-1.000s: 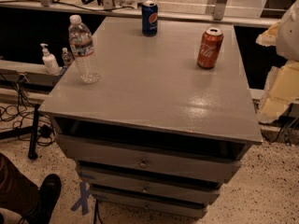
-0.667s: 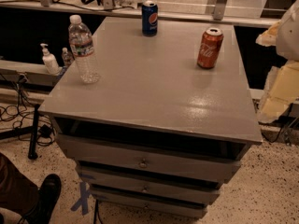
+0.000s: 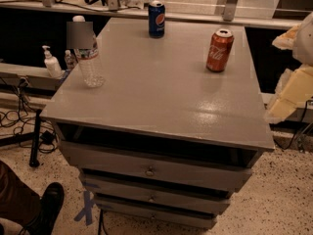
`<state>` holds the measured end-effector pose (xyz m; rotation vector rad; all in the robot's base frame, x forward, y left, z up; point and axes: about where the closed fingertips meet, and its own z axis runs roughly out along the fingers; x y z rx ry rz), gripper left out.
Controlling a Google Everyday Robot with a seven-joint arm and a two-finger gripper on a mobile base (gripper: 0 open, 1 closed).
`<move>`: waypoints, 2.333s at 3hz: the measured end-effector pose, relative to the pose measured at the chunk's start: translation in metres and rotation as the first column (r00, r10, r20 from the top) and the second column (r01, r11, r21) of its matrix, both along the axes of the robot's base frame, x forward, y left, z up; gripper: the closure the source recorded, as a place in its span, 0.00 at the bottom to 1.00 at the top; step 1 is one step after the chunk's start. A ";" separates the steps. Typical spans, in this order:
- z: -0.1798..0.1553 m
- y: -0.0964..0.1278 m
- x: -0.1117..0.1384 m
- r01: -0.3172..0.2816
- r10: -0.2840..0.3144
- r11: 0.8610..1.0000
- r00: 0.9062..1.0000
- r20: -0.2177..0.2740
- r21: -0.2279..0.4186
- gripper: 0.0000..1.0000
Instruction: Pick coke can
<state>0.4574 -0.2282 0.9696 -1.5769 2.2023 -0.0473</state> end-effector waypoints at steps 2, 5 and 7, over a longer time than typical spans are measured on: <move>-0.020 -0.026 0.090 0.120 -0.166 0.945 0.978 0.130 0.304 0.00; -0.064 -0.015 0.212 0.126 -0.323 0.746 0.927 0.190 0.653 0.00; -0.089 0.029 0.260 0.089 -0.321 0.644 0.933 0.163 0.760 0.04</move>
Offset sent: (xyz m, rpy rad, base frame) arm 0.1535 -0.0486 -0.0270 0.5114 -0.2633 -0.2420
